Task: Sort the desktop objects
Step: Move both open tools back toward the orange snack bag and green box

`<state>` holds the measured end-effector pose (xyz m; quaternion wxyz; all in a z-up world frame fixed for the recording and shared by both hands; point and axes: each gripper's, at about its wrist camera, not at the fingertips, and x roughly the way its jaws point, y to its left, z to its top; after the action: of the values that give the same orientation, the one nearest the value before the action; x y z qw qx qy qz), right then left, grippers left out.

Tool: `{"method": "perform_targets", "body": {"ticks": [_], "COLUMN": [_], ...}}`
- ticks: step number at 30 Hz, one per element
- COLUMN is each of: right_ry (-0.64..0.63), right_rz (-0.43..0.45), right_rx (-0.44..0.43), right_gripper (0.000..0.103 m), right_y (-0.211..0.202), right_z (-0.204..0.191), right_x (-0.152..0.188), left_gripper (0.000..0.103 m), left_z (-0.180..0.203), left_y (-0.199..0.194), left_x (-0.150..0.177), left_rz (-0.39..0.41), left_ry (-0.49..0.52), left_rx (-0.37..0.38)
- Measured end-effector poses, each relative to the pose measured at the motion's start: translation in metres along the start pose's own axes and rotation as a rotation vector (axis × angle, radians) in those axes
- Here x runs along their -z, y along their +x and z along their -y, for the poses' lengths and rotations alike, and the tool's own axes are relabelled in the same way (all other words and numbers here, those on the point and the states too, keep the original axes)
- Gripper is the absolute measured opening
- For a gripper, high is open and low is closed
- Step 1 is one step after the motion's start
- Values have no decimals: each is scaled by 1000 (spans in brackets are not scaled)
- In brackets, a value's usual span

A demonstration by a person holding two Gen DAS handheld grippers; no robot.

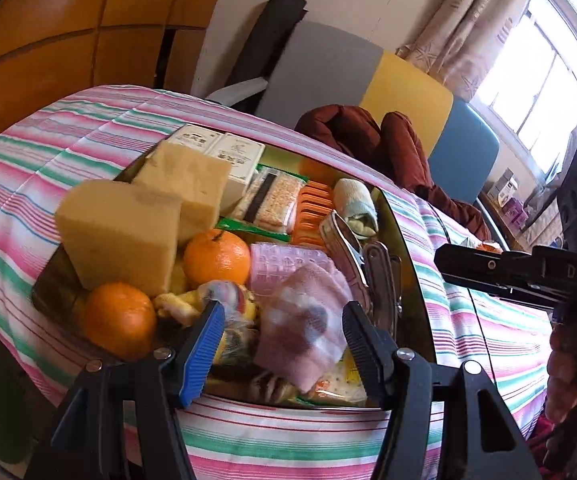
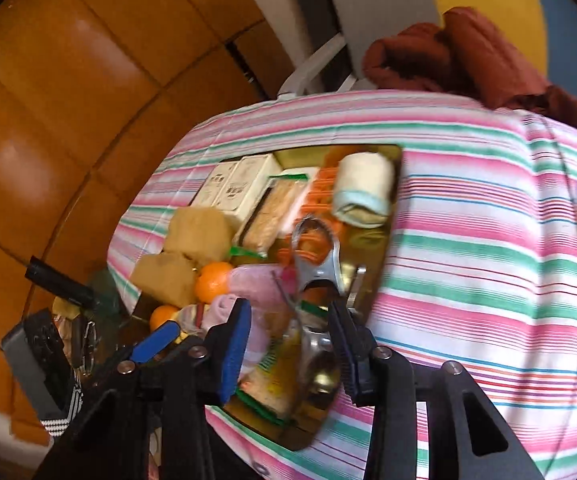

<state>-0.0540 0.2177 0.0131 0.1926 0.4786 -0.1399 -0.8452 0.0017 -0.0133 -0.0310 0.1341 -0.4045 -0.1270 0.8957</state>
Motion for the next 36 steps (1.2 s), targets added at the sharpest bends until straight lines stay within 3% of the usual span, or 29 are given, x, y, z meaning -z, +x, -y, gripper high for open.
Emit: {"method": "perform_targets", "body": {"ticks": [6,9,13,18,23,36], "right_ry": [-42,-64,-67,-64,-60,1], "right_rz": [-39,-84,-172,-82,-10,47], "right_rx": [-11,-34,-51,-87,-37,175], "right_gripper": [29,28,31,31,39,42], "right_y": [15,35,54,22,-10,-54], "right_z": [-9,-20,-23,-17,0,76], "right_x": [4,4,13,12,8,7], "left_gripper": [62,62,62,63,63,64], "left_z": [12,8,4,-4,3,72], "left_y": [11,13,1,-9,0,7], "left_x": [3,5,6,0,-3,-5], "left_rz": [-44,-74,-37,15,-21,-37], "left_ry": [83,74,47,-17,-73,85], "left_rx": [-80,-77,-60,-72,-42,13]}}
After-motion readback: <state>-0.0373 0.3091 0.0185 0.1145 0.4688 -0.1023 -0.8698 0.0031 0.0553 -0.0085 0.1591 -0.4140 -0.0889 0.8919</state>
